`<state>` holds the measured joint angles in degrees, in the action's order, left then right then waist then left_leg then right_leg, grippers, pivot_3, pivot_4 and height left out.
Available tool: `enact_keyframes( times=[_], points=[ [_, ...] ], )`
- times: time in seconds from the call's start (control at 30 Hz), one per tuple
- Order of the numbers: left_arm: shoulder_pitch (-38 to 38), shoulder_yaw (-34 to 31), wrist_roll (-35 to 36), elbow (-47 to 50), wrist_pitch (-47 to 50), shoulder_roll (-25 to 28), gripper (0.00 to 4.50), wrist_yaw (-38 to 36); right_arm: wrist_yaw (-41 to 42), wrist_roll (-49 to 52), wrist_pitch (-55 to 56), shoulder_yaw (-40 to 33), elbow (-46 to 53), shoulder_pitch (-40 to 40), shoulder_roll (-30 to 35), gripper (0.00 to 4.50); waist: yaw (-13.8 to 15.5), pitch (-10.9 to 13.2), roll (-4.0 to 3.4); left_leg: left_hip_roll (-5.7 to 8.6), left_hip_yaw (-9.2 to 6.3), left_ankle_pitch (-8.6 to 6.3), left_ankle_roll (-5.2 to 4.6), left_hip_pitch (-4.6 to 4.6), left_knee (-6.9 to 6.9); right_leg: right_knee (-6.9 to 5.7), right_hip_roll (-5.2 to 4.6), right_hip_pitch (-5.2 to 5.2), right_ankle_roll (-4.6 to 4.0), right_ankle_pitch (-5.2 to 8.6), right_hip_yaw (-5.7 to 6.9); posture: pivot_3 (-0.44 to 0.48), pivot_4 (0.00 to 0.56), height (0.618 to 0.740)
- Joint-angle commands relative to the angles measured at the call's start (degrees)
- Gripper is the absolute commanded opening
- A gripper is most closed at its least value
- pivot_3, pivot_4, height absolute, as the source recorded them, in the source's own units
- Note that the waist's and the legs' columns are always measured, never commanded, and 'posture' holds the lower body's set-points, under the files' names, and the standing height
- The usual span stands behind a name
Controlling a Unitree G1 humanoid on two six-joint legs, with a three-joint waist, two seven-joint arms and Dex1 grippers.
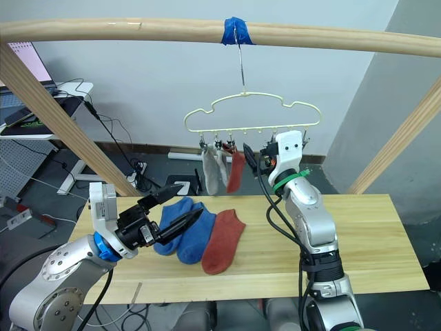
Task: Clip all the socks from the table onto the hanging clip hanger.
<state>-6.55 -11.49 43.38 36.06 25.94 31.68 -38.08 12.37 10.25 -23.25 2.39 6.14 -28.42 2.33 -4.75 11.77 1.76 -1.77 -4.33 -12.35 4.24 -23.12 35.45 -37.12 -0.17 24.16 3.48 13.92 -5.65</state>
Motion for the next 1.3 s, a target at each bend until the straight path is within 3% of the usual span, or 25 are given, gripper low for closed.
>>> enact_keyframes(
  times=[0.03,0.3,0.37,0.77,1.03,1.13,1.3],
  points=[
    [0.88,-0.07,0.46,2.02,-0.4,-0.17,4.5,0.89,-0.44,0.58,1.29,-0.81,0.25,-1.8,-0.55,4.48,0.0,0.0,0.0,0.0,0.0,0.0,0.0,0.0,0.0,0.0,0.0,0.0,0.0,0.0,0.0,-0.003,0.193,0.74],
    [1.68,-0.11,1.87,2.04,0.85,-0.97,4.5,3.47,-1.1,1.38,1.24,-2.64,-2.02,-3.06,-1.57,4.48,0.0,0.02,-0.03,0.0,0.0,0.0,0.0,0.0,0.0,0.01,0.0,-0.01,0.01,-0.01,0.01,0.0,0.196,0.74],
    [1.84,-0.06,2.25,2.29,1.24,-1.05,4.5,3.98,-1.61,1.75,1.16,-3.41,-2.81,-3.42,-1.81,4.12,0.01,0.03,-0.04,0.0,0.0,0.0,0.0,0.0,0.0,0.0,0.0,0.0,0.02,-0.01,0.01,0.0,0.196,0.74],
    [1.39,0.61,2.08,2.78,1.22,-0.96,4.5,4.36,-1.87,2.73,1.63,-4.49,-3.78,-4.42,-1.59,0.2,0.0,0.04,-0.06,0.0,0.0,0.0,0.0,0.0,0.0,0.0,0.01,0.0,0.03,-0.02,0.0,-0.003,0.196,0.74],
    [0.9,1.1,1.99,2.81,1.05,-0.77,4.5,4.32,-1.73,3.15,1.57,-4.19,-3.35,-4.3,-1.32,0.12,0.0,0.05,-0.08,0.0,0.0,0.0,0.0,0.01,0.0,0.0,0.01,0.0,0.01,-0.01,0.01,-0.006,0.196,0.74],
    [-1.36,7.27,-11.57,-1.86,-2.24,5.28,4.5,1.53,1.98,8.16,-6.05,-6.02,0.03,-4.66,1.87,0.12,0.01,0.09,-0.15,0.0,0.0,0.0,0.0,0.01,-0.01,0.0,0.01,-0.01,0.0,0.0,0.0,-0.01,0.196,0.74],
    [3.89,19.48,-23.69,-15.25,-6.88,4.34,4.5,-0.84,7.32,16.76,-20.91,-7.95,3.26,-5.95,9.03,0.12,0.27,0.35,-0.57,0.06,0.02,0.0,-0.01,0.0,0.03,0.03,-0.03,-0.03,-0.02,0.01,-0.02,-0.029,0.196,0.74]
  ],
)
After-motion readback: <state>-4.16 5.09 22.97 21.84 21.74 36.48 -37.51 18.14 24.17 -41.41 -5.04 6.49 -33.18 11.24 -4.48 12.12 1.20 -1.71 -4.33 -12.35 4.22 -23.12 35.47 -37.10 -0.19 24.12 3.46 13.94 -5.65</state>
